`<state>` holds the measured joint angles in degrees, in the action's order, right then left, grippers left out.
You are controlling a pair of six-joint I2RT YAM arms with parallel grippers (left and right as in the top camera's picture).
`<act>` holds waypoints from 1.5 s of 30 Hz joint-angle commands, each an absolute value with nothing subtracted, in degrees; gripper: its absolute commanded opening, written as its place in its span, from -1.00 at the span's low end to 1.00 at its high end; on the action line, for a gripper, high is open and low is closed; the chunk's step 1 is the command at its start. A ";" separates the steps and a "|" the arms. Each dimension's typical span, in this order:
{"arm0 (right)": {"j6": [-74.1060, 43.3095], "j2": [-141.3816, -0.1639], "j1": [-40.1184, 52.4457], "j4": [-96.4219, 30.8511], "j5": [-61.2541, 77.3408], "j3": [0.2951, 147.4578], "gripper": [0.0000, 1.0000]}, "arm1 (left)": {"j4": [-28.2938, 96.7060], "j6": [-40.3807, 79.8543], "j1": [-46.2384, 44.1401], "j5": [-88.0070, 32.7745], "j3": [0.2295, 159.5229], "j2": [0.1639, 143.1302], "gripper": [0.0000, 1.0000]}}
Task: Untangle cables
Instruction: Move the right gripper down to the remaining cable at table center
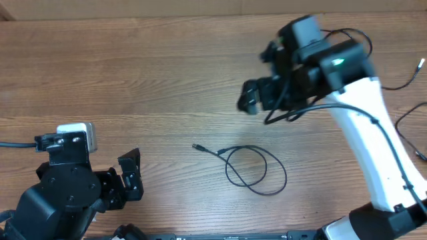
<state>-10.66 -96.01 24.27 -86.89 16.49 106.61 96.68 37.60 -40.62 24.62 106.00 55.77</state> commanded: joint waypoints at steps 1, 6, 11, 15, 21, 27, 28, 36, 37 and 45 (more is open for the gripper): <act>-15.11 -95.15 25.67 -83.59 15.03 100.25 1.00 | 96.77 38.81 -40.51 24.51 105.84 55.83 0.99; -16.75 -95.15 27.81 -80.16 15.07 89.84 1.00 | 96.77 38.81 -40.51 24.51 105.84 55.81 0.99; -17.28 -94.06 32.27 -80.84 15.09 81.56 1.00 | 96.77 38.79 -40.51 24.51 105.84 55.81 1.00; -21.37 -90.50 37.76 -77.06 15.03 75.24 1.00 | 96.77 38.81 -40.51 24.51 105.84 55.81 0.99; -23.70 -87.57 46.13 -61.73 14.92 64.97 1.00 | 96.77 38.81 -40.51 24.51 105.84 55.81 0.99; -22.04 -88.25 49.65 -46.37 4.27 54.26 0.78 | 96.77 38.81 -40.51 24.51 105.84 55.81 0.99; -22.04 -88.33 49.93 -44.21 2.57 52.64 0.76 | 96.77 38.81 -40.51 24.51 105.84 55.81 0.99; -21.32 -88.42 50.09 -39.27 -4.71 49.71 0.75 | 96.77 38.81 -40.51 24.51 105.84 55.83 0.99; -20.23 -88.49 50.13 -39.24 -3.79 49.71 0.75 | 96.77 38.81 -40.51 24.51 105.84 55.81 0.99; -16.05 -88.75 50.19 -36.14 2.07 45.41 0.73 | 96.77 38.81 -40.51 24.51 105.84 55.83 0.99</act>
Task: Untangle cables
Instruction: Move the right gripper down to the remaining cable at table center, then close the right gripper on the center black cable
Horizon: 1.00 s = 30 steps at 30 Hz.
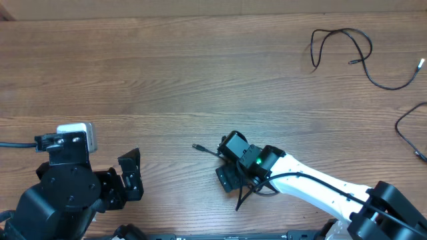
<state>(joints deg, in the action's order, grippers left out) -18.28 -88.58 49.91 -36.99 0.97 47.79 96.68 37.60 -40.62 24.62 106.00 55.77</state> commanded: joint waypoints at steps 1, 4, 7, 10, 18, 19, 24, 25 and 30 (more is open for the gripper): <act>-15.99 -88.75 50.19 -35.05 2.07 44.29 0.73 | 96.77 38.81 -40.51 24.51 105.84 55.83 0.99; -16.01 -88.75 50.19 -32.91 2.33 41.71 0.66 | 96.77 38.79 -40.51 24.51 105.84 55.83 0.99; -16.01 -88.75 50.19 -32.38 2.52 40.80 0.57 | 96.77 38.79 -40.51 24.51 105.84 55.83 0.99; -16.05 -88.75 50.19 -31.57 2.70 40.82 0.37 | 96.77 38.81 -40.51 24.51 105.84 55.83 0.99; -16.21 -88.75 50.26 -31.73 3.97 40.77 -0.60 | 96.77 38.79 -40.51 24.51 105.84 55.83 0.99; -16.16 -88.75 50.26 -31.48 3.90 40.77 -0.73 | 96.77 38.81 -40.51 24.51 105.84 55.83 0.99; -14.24 -88.75 50.24 -27.68 1.30 40.77 -0.92 | 96.77 38.81 -40.51 24.51 105.84 55.83 0.99; -12.93 -88.75 50.24 -26.70 1.26 40.77 -0.92 | 96.77 38.79 -40.51 24.51 105.84 55.83 0.99; -9.47 -88.75 48.12 -22.44 0.21 40.97 -0.92 | 96.77 38.81 -40.51 24.51 105.84 55.83 0.99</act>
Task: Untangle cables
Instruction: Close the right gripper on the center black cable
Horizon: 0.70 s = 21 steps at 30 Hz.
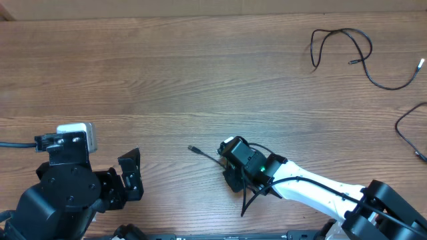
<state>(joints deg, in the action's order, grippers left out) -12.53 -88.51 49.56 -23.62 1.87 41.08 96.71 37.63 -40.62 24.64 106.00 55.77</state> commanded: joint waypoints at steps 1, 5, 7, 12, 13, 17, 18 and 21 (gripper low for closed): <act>-9.26 -88.75 46.96 -21.65 -0.10 41.01 -0.92 | 96.77 38.81 -40.51 24.51 105.84 55.83 0.99; -8.84 -88.75 41.52 -22.35 0.14 42.17 -0.92 | 96.77 38.81 -40.51 24.51 105.84 55.83 0.99; -8.84 -88.73 39.70 -25.41 1.10 43.77 -0.59 | 96.77 38.79 -40.51 24.51 105.84 55.83 0.99; -8.62 -88.73 39.72 -30.81 9.41 46.15 0.12 | 96.77 38.79 -40.51 24.51 105.84 55.83 0.99; -8.64 -88.73 40.12 -31.05 11.40 46.15 0.28 | 96.77 38.81 -40.51 24.51 105.84 55.83 0.99; -8.64 -88.75 43.81 -31.38 13.56 46.13 0.50 | 96.77 38.79 -40.51 24.51 105.84 55.83 0.99; -8.64 -88.75 44.99 -31.20 13.04 46.13 0.50 | 96.77 38.81 -40.51 24.51 105.84 55.83 0.99; -8.64 -88.88 48.69 -30.22 10.31 45.98 0.50 | 96.77 38.81 -40.51 24.51 105.84 55.83 0.99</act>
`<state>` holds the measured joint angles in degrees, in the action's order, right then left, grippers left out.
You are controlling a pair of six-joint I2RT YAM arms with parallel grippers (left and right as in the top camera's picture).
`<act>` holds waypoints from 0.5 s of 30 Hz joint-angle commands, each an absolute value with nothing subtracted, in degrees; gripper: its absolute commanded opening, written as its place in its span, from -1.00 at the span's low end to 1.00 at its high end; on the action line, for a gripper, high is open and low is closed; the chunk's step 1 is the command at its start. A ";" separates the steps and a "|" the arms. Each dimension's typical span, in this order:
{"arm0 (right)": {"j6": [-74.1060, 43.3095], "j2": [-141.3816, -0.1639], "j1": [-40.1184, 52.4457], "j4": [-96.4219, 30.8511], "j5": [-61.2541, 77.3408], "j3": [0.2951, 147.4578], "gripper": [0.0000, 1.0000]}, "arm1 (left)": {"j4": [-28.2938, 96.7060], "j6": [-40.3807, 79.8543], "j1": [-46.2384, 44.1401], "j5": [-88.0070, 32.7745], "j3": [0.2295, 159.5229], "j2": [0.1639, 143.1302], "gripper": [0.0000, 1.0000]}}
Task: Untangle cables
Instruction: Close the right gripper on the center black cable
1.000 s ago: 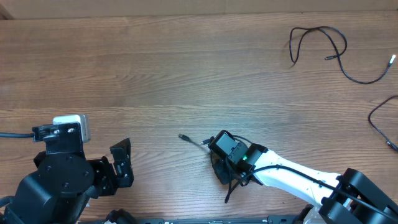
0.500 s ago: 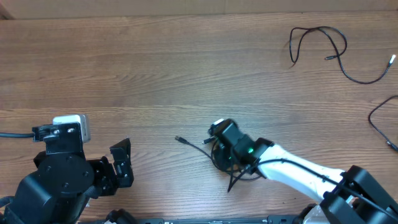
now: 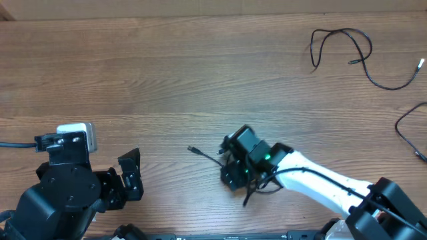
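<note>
A thin black cable lies at the table's middle front, its plug end (image 3: pixel 193 150) pointing left. The rest of its loop is mostly hidden under my right gripper (image 3: pixel 229 175), which is low over the cable. The wrist covers the gripper's fingers, so whether they are open or shut does not show. My left gripper (image 3: pixel 131 175) rests at the front left, open and empty, well apart from the cable. A second black cable (image 3: pixel 341 41) lies spread out at the far right.
Another dark cable (image 3: pixel 408 127) curves along the right edge, and a white-tipped lead (image 3: pixel 420 65) sits above it. The left arm's base (image 3: pixel 63 183) fills the front left corner. Bare wooden tabletop (image 3: pixel 133 80) stretches across the left and middle.
My right wrist has turned and shifted slightly up and right over the cable loop. The plug end has stayed where it was. The left arm has not moved.
My right gripper was high at the far right with a cable hanging from it, while the looped cable lay alone at the middle front. Then that cable lay spread at the far right and the gripper was down on the loop. The plug end then shifted slightly left.
</note>
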<state>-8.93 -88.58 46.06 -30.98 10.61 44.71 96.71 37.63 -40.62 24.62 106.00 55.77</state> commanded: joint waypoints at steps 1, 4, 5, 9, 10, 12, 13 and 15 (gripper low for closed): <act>-8.62 -89.08 49.84 -29.63 8.86 45.82 0.48 | 96.77 38.79 -40.51 24.51 105.84 55.83 0.99; -8.29 -90.08 52.97 -28.10 0.69 45.36 0.36 | 96.77 38.81 -40.51 24.51 105.84 55.83 0.99; -7.44 -90.37 53.67 -28.08 -2.52 45.36 0.35 | 96.77 38.79 -40.51 24.51 105.84 55.83 0.99; -1.74 -90.67 54.24 -27.24 -7.05 45.36 0.34 | 96.77 38.81 -40.51 24.51 105.84 55.83 1.00; -0.73 -90.67 54.17 -27.33 -6.28 45.39 0.33 | 96.77 38.79 -40.51 24.51 105.84 55.83 0.99; 0.14 -90.67 53.98 -28.71 -3.53 45.39 0.34 | 96.77 38.79 -40.51 24.51 105.84 55.83 0.99; 0.12 -90.67 53.93 -29.56 -1.96 45.39 0.33 | 96.77 38.79 -40.51 24.51 105.84 55.83 0.99; 0.21 -90.67 53.93 -31.48 1.50 45.39 0.27 | 96.77 38.81 -40.51 24.51 105.84 55.83 0.99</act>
<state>-1.78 -90.50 54.04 -30.74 -1.72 44.71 96.68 37.63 -40.62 24.62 106.00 55.77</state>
